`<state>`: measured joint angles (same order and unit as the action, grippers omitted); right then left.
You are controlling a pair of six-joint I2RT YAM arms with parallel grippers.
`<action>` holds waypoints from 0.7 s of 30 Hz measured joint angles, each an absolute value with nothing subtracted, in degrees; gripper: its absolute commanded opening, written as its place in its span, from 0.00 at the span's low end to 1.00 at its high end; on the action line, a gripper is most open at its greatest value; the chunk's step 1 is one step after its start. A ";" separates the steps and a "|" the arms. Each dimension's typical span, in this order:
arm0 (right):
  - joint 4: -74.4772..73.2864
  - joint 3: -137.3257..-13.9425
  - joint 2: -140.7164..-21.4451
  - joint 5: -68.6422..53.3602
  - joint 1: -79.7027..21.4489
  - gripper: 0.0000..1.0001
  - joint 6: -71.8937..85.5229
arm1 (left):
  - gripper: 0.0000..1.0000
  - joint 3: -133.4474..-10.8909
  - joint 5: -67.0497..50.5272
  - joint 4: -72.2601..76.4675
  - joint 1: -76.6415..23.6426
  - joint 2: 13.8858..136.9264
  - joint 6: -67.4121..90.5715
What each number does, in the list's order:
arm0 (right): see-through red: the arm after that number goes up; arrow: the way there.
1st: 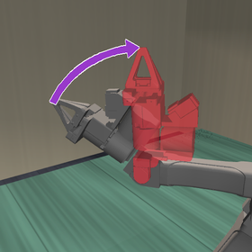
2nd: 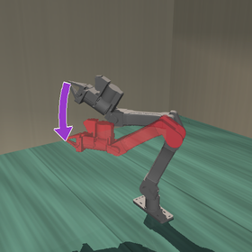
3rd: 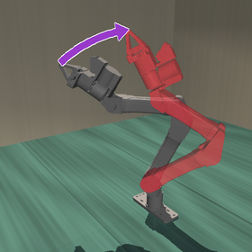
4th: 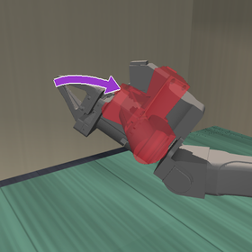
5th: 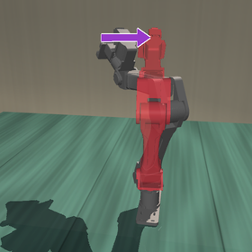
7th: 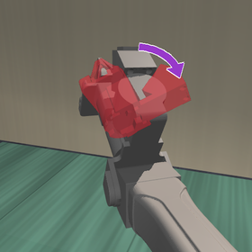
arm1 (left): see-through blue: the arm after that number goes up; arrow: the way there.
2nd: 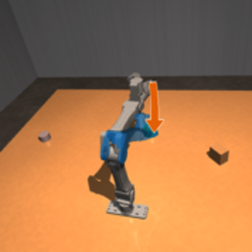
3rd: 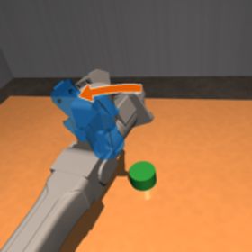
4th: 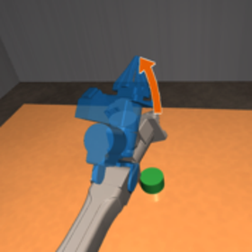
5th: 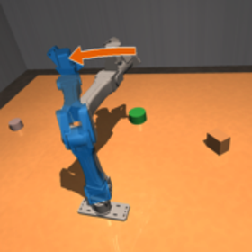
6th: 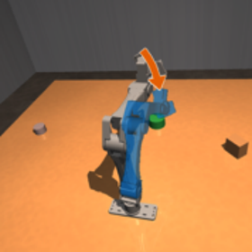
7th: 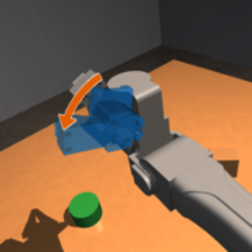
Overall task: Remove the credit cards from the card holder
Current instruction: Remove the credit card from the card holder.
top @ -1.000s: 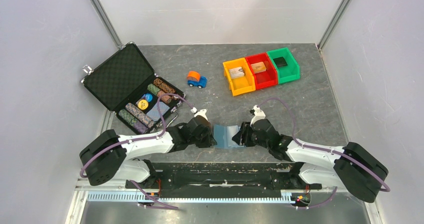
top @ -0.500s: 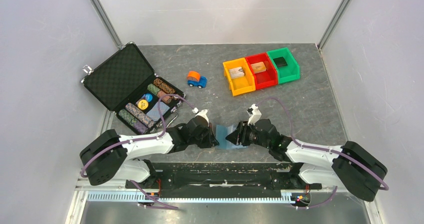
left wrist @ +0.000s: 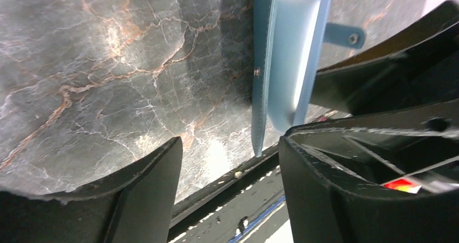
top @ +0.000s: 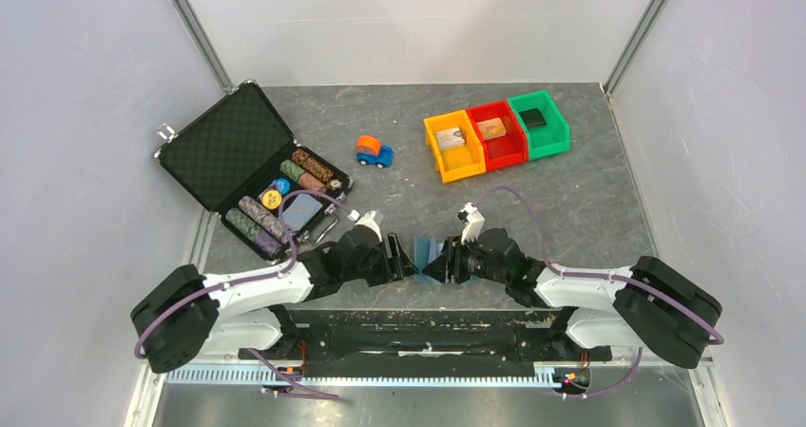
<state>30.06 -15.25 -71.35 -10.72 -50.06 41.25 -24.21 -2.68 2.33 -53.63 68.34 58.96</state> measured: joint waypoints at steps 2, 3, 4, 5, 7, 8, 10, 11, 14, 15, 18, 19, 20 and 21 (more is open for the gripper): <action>30.76 -15.25 -71.77 -11.20 -50.06 0.44 39.59 | 0.80 -23.55 -2.72 2.33 -52.49 66.19 60.05; 31.07 -15.25 -71.99 -11.60 -50.06 0.43 38.87 | 0.81 -23.33 -2.79 2.33 -51.75 65.17 60.34; 31.51 -15.27 -72.29 -11.94 -50.06 0.42 38.09 | 0.82 -23.24 -3.05 2.35 -50.94 64.34 60.49; 31.99 -15.29 -72.69 -12.25 -50.06 0.42 37.39 | 0.83 -23.22 -3.29 2.48 -50.00 63.81 60.53; 32.56 -15.62 -73.67 -12.88 -50.06 0.43 36.12 | 0.85 -23.31 -3.90 2.83 -48.16 63.61 60.49; 32.75 -15.94 -74.32 -13.32 -50.06 0.44 35.40 | 0.85 -23.53 -4.29 2.72 -47.22 63.83 60.38; 33.45 -16.43 -75.72 -14.22 -50.06 0.45 34.13 | 0.86 -24.56 -4.84 2.57 -45.89 65.19 59.75; 33.82 -16.51 -76.25 -14.68 -50.06 0.46 33.61 | 0.86 -25.41 -5.10 2.39 -45.54 66.30 59.09; 34.74 -16.60 -77.67 -15.79 -50.06 0.46 32.21 | 0.87 -28.73 -6.20 2.22 -45.21 70.52 56.88; 35.07 -16.62 -78.13 -16.12 -50.06 0.46 31.79 | 0.87 -29.61 -6.50 2.22 -45.23 71.66 56.18; 36.16 -16.64 -79.46 -17.08 -50.06 0.47 30.94 | 0.88 -31.97 -7.99 2.74 -45.17 75.59 54.02; 36.95 -16.64 -80.14 -17.78 -50.06 0.47 30.55 | 0.87 -32.36 -9.19 3.57 -45.17 77.78 52.95; 36.99 -16.64 -80.16 -17.80 -50.06 0.47 30.55 | 0.87 -32.36 -9.21 3.60 -45.17 77.89 52.90; 37.26 -16.64 -80.34 -17.98 -50.06 0.47 30.37 | 0.85 -32.36 -9.45 3.60 -45.17 78.43 52.60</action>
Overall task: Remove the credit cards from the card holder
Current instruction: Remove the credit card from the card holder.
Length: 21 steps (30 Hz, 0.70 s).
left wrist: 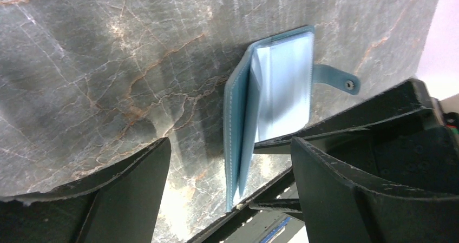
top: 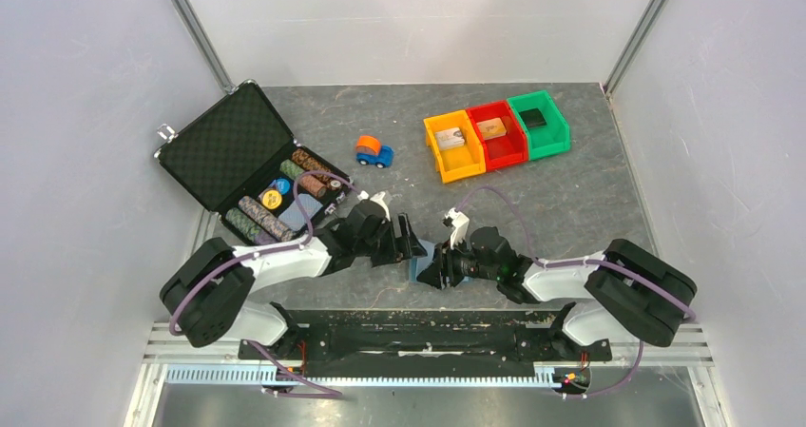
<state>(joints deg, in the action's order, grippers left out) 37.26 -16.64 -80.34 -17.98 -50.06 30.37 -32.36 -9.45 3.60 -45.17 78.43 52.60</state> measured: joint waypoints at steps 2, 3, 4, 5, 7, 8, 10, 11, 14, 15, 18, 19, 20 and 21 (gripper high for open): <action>37.39 -16.64 -80.42 -18.13 -50.06 0.48 30.24 | 0.77 -32.51 -9.67 3.62 -45.17 79.81 52.01; 37.45 -16.64 -80.49 -18.15 -50.06 0.48 30.17 | 0.70 -32.64 -9.72 3.64 -45.17 80.51 51.64; 37.45 -16.64 -80.49 -18.17 -50.06 0.48 30.13 | 0.62 -32.73 -9.76 3.66 -45.17 81.08 51.37; 37.45 -16.64 -80.49 -18.17 -50.06 0.48 30.11 | 0.54 -32.82 -9.85 3.73 -45.15 81.76 50.81; 37.10 -16.69 -80.34 -18.15 -50.06 0.49 30.13 | 0.39 -32.84 -10.33 4.10 -45.10 82.74 50.02; 36.69 -16.69 -80.09 -18.11 -50.06 0.50 30.13 | 0.34 -32.84 -10.70 4.38 -45.08 83.11 49.67; 34.65 -16.71 -78.39 -17.89 -50.06 0.50 30.15 | 0.24 -32.84 -11.18 4.97 -45.08 83.46 49.32; 33.32 -16.73 -76.47 -17.69 -50.06 0.51 30.15 | 0.21 -32.84 -11.31 5.26 -45.08 83.46 49.32; 30.24 -16.82 -72.47 -16.60 -50.06 0.51 30.15 | 0.09 -32.77 -12.14 6.79 -45.06 83.44 49.36; 28.93 -16.82 -70.78 -16.01 -50.04 0.51 30.15 | 0.05 -32.62 -12.36 7.49 -45.06 83.37 49.36; 23.62 -16.93 -64.93 -12.08 -49.93 0.51 30.37 | 0.02 -31.70 -12.73 9.21 -45.08 82.83 49.50; 22.04 -17.04 -63.66 -10.94 -49.80 0.51 30.44 | 0.02 -31.27 -12.73 9.80 -45.08 82.72 49.52; 19.79 -17.28 -62.35 -9.08 -49.43 0.51 30.65 | 0.02 -30.85 -12.73 10.41 -45.08 82.70 49.56; 18.11 -17.50 -61.71 -7.81 -49.10 0.51 30.87 | 0.02 -30.52 -12.73 10.87 -45.06 82.70 49.63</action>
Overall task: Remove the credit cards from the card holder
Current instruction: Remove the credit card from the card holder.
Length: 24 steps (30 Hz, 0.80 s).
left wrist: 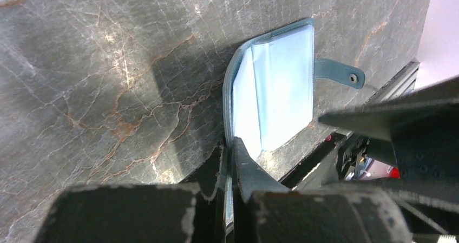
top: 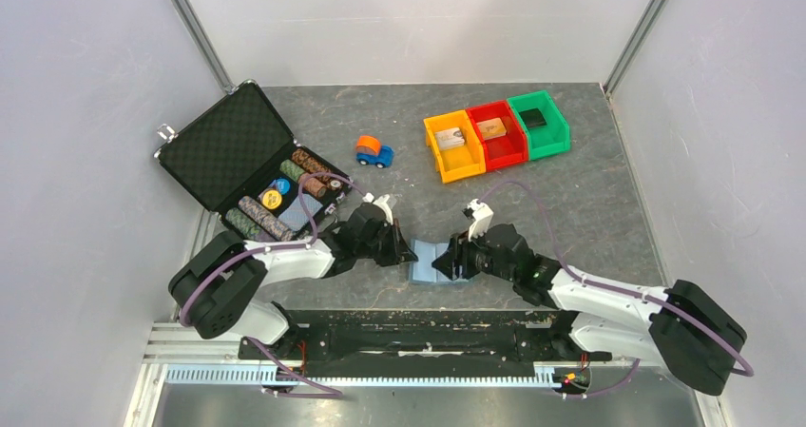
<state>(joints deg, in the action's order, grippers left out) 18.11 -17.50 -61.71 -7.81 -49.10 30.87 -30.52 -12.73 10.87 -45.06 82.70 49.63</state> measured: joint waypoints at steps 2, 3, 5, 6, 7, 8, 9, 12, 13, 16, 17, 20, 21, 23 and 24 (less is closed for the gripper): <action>14.48 -18.00 -60.86 -4.49 -48.31 0.51 31.46 | 0.02 -29.85 -12.71 11.73 -45.06 82.70 49.84; 12.93 -18.13 -60.71 -3.11 -47.97 0.51 31.66 | 0.02 -29.56 -12.71 12.19 -45.08 82.70 50.04; 10.22 -18.22 -60.69 -0.80 -47.33 0.51 32.29 | 0.02 -29.32 -12.71 12.60 -45.08 82.70 50.30; 9.26 -18.22 -60.71 -0.05 -47.16 0.51 32.53 | 0.02 -29.17 -12.71 12.84 -45.06 82.70 50.33; 8.27 -18.22 -60.75 0.58 -47.00 0.51 32.93 | 0.02 -28.95 -12.69 13.15 -45.08 82.67 50.37; 7.79 -18.22 -60.88 1.02 -47.00 0.50 33.10 | 0.02 -28.71 -12.67 13.47 -45.08 82.61 50.46; 7.40 -18.22 -61.17 1.43 -47.00 0.51 33.43 | 0.02 -28.53 -12.64 13.54 -45.08 82.50 50.54; 6.55 -18.22 -62.17 2.20 -47.00 0.51 33.85 | 0.02 -27.92 -12.62 13.87 -45.08 81.97 51.16; 6.33 -18.22 -62.59 2.46 -47.00 0.51 33.93 | 0.02 -27.73 -12.62 13.89 -45.08 81.78 51.20; 6.35 -18.31 -63.24 2.90 -46.96 0.50 34.15 | 0.02 -27.35 -12.60 13.91 -45.08 81.36 51.59; 6.37 -18.39 -63.42 2.94 -46.96 0.50 34.30 | 0.02 -27.29 -12.60 13.91 -45.08 81.28 51.72; 6.83 -18.55 -64.03 3.03 -46.96 0.50 34.50 | 0.02 -27.11 -12.60 14.04 -45.08 81.19 52.03; 6.98 -18.55 -64.16 3.01 -46.96 0.50 34.57 | 0.02 -27.03 -12.60 14.17 -45.06 81.19 52.12; 7.33 -18.55 -64.36 2.85 -46.92 0.50 34.81 | 0.02 -26.87 -12.60 14.44 -45.06 81.19 52.42; 7.51 -18.55 -64.47 2.79 -46.85 0.50 34.98 | 0.02 -26.85 -12.60 14.50 -45.06 81.19 52.45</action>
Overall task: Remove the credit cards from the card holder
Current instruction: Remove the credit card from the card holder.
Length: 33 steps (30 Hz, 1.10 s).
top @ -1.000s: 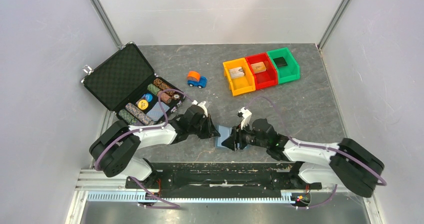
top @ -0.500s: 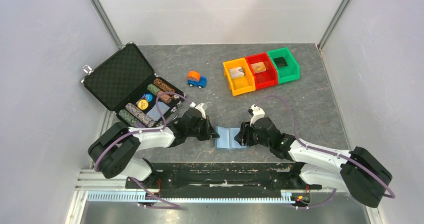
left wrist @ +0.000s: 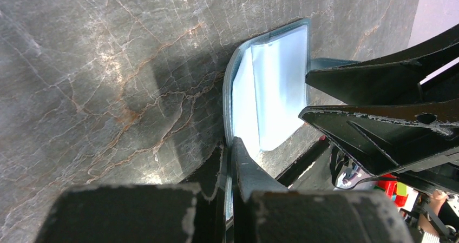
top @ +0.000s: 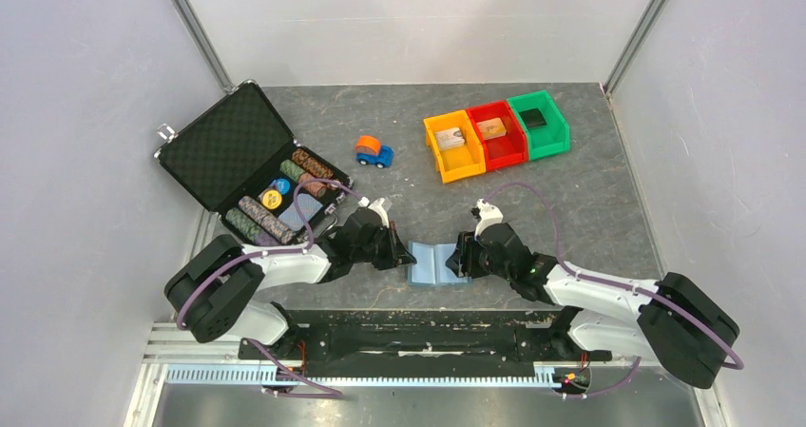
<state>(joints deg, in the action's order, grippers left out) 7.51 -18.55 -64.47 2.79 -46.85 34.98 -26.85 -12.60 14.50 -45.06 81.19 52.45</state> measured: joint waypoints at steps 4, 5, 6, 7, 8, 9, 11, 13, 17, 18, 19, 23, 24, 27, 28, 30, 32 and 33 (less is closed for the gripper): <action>8.08 -18.55 -64.71 2.37 -46.74 0.50 35.59 | 0.02 -26.81 -12.62 14.72 -45.08 81.19 52.49; 8.23 -18.55 -64.86 2.24 -46.70 0.50 35.73 | 0.02 -26.79 -12.62 14.76 -45.08 81.19 52.51; 8.54 -18.55 -65.12 2.11 -46.70 0.50 36.01 | 0.02 -26.72 -12.62 14.90 -45.08 81.19 52.53; 8.82 -18.55 -65.34 1.98 -46.70 0.50 36.07 | 0.02 -26.59 -12.62 15.14 -45.08 81.19 52.56; 9.26 -18.57 -65.65 1.89 -46.70 0.50 36.27 | 0.02 -26.46 -12.60 15.25 -45.06 81.19 52.60; 9.65 -18.59 -65.93 1.83 -46.65 0.50 36.47 | 0.02 -26.26 -12.60 15.40 -45.06 81.19 52.64; 10.37 -18.59 -66.37 1.78 -46.63 0.49 36.86 | 0.02 -26.04 -12.58 15.59 -45.06 81.19 52.71; 11.20 -18.59 -66.72 1.39 -46.52 0.49 37.30 | 0.02 -25.93 -12.58 15.68 -45.06 81.19 52.88; 13.04 -18.48 -67.48 -0.99 -46.54 0.49 38.46 | 0.02 -25.85 -12.64 16.25 -45.08 81.19 53.04; 13.37 -18.48 -67.57 -1.65 -46.54 0.49 38.79 | 0.02 -25.85 -12.64 16.36 -45.08 81.19 53.04; 13.67 -18.46 -67.61 -2.11 -46.54 0.49 39.07 | 0.02 -25.85 -12.67 16.47 -45.08 81.19 53.04; 15.05 -18.35 -67.75 -3.73 -46.54 0.47 39.72 | 0.02 -25.85 -12.69 16.49 -45.08 81.21 53.06; 15.75 -18.24 -67.75 -4.16 -46.54 0.46 39.97 | 0.02 -25.85 -12.69 16.49 -45.08 81.23 53.06; 17.28 -17.85 -67.75 -4.97 -46.54 0.44 40.49 | 0.02 -25.82 -12.69 16.64 -45.12 81.28 53.06; 18.04 -17.61 -67.75 -5.48 -46.54 0.44 40.58 | 0.02 -25.78 -12.69 16.78 -45.15 81.28 53.08; 19.94 -17.12 -67.79 -6.85 -46.54 0.44 40.80 | 0.03 -25.58 -12.69 17.10 -45.23 81.28 53.10; 21.96 -16.99 -68.36 -8.47 -46.54 0.44 41.04 | 0.04 -25.41 -12.67 17.32 -45.30 81.28 53.15; 23.07 -16.99 -68.86 -9.34 -46.54 0.44 41.15 | 0.05 -25.39 -12.67 17.37 -45.39 81.28 53.19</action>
